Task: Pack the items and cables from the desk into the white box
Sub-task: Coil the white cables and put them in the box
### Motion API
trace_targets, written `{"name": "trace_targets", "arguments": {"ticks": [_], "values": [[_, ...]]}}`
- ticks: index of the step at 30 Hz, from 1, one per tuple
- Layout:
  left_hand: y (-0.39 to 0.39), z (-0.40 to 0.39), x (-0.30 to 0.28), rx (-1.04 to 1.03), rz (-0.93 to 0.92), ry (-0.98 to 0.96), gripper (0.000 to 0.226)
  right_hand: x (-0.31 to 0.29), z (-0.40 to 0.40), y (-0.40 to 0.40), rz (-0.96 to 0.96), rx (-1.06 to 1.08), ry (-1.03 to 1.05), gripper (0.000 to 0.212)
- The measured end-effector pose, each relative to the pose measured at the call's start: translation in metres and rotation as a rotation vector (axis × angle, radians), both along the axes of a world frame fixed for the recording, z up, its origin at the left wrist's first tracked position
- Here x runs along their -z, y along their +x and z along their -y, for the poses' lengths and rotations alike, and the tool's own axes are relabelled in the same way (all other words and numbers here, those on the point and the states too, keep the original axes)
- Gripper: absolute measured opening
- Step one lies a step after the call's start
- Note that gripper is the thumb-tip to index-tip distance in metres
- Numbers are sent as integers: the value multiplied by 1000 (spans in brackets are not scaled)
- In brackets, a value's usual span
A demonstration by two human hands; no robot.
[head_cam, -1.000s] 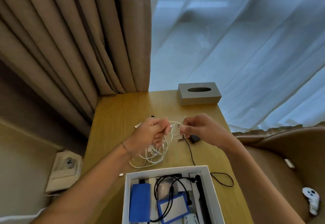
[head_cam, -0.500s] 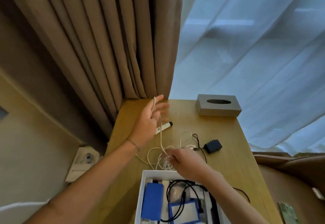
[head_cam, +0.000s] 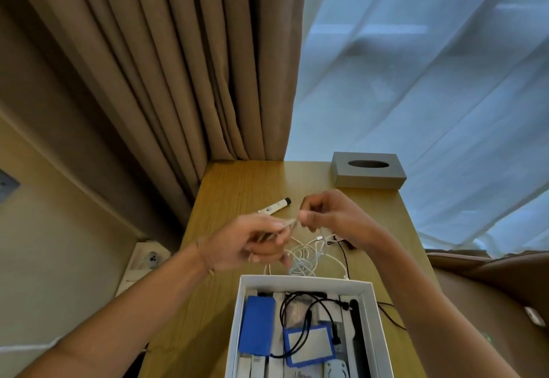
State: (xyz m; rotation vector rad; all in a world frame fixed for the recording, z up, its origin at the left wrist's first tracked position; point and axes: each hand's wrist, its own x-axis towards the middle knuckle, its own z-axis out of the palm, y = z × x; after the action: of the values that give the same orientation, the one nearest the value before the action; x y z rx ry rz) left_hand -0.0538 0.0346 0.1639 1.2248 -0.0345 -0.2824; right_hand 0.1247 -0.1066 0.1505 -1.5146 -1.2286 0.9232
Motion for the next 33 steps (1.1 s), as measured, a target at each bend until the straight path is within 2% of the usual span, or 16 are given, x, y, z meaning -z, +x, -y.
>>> {"name": "trace_targets", "arguments": {"ticks": [2,4,7,8,9,11,12,14,16,18,22,25,28,30,31,33], "values": [[-3,0,-13,-110,46,-309,30,13,-2,-5,-142,64,40,40],[-1,-4,-24,-265,134,-531,27,35,-4,-18,-183,106,-23,39],[11,-13,-40,-516,222,-582,30,66,-5,-46,-46,117,-204,29],[16,-16,-43,-612,222,-475,30,72,-5,-54,7,106,-234,26],[19,-17,-41,-727,209,-249,30,74,-5,-61,66,83,-239,24],[23,-16,-27,-897,138,402,27,67,-5,-70,240,16,-215,20],[23,-15,-15,-895,104,645,26,59,-7,-71,334,-15,-205,19],[19,-14,8,-761,44,898,26,39,-8,-67,444,-47,-190,17],[7,-15,27,-600,-23,939,29,17,-6,-53,455,-33,-158,19],[-4,-15,37,-415,-70,812,35,2,-4,-31,420,30,-115,15],[-11,-4,25,-71,-55,134,48,-5,-6,-1,88,76,19,13],[-8,-1,4,-155,39,-259,42,8,-8,-8,-94,99,55,26],[-1,-4,-13,-368,135,-515,41,32,-11,-29,-186,105,-55,33],[5,-9,-19,-500,170,-534,40,47,-12,-48,-154,90,-125,29],[7,-10,-21,-563,172,-468,38,52,-11,-56,-117,72,-154,26],[9,-15,-18,-717,157,-128,35,58,-9,-69,-66,13,-183,18]]}}
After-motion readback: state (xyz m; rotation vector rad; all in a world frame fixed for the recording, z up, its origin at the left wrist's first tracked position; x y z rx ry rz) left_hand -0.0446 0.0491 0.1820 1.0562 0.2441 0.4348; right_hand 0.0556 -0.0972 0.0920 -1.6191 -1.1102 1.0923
